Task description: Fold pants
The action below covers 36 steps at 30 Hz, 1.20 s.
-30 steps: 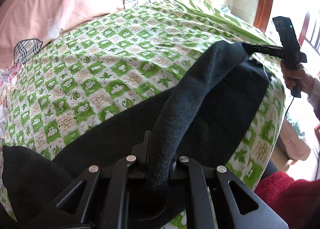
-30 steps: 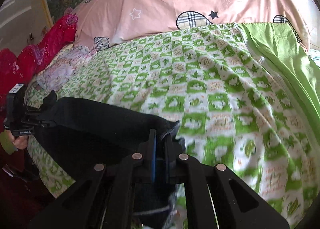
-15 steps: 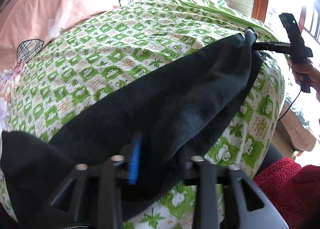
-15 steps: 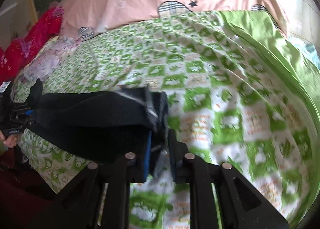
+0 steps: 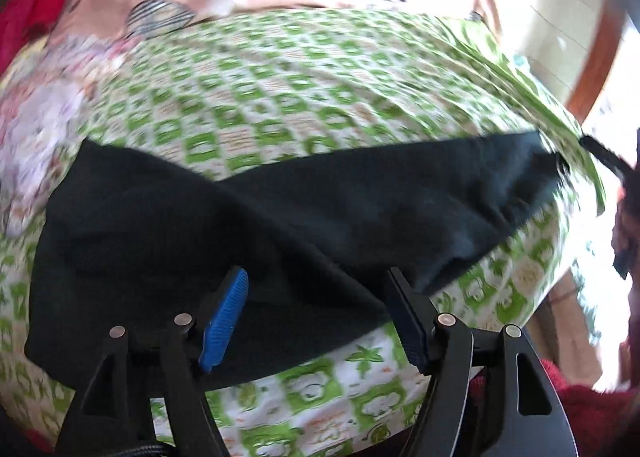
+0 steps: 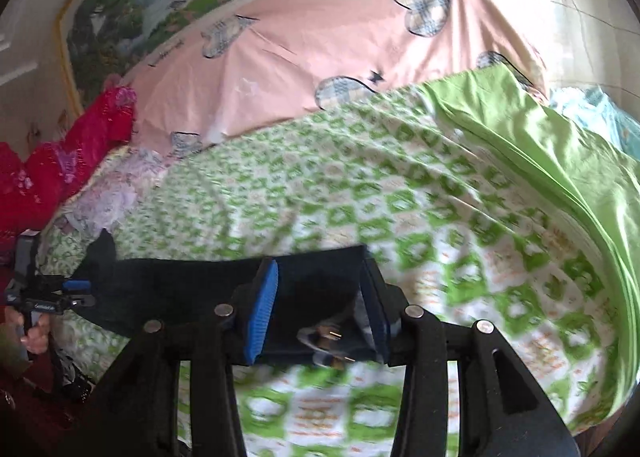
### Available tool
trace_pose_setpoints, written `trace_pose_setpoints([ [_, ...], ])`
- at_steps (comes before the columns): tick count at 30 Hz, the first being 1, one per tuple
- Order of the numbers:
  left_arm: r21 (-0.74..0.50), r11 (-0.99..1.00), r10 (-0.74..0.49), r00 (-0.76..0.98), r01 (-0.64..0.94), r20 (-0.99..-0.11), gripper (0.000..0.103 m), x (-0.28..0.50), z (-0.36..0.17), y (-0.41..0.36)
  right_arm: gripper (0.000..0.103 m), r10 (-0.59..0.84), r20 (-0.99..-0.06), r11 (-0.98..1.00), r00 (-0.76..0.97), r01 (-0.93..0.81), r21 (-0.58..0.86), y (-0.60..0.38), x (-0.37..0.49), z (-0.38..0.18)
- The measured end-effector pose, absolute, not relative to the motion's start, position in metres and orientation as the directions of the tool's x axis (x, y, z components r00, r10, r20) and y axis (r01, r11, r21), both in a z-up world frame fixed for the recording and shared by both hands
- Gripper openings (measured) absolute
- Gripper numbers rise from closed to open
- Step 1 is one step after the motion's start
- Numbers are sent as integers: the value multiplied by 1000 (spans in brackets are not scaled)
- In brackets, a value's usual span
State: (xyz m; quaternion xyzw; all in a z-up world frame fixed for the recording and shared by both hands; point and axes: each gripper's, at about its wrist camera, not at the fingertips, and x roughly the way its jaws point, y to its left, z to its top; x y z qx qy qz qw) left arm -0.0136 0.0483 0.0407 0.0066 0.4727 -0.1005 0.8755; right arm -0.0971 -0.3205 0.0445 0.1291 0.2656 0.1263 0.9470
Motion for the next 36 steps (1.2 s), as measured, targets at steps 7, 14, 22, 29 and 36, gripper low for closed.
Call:
trace_pose_setpoints([
  [7, -89, 996, -79, 487, 1, -870, 75, 22, 50, 84, 44, 569, -476, 821, 670, -439, 365, -210, -69, 37],
  [14, 6, 991, 55, 370, -132, -928, 75, 76, 54, 109, 44, 709, -519, 683, 477, -649, 335, -90, -55, 23],
  [22, -38, 968, 20, 230, -247, -973, 75, 125, 35, 131, 47, 747, -565, 586, 349, -748, 312, -9, -38, 16],
  [29, 21, 968, 67, 178, -250, -982, 73, 144, 15, 128, 47, 733, -620, 578, 281, -738, 348, 20, -23, -6],
  [36, -74, 964, -5, 261, -254, -965, 13, 124, 15, 141, 8, 711, -638, 602, 296, -726, 334, 22, -20, -12],
])
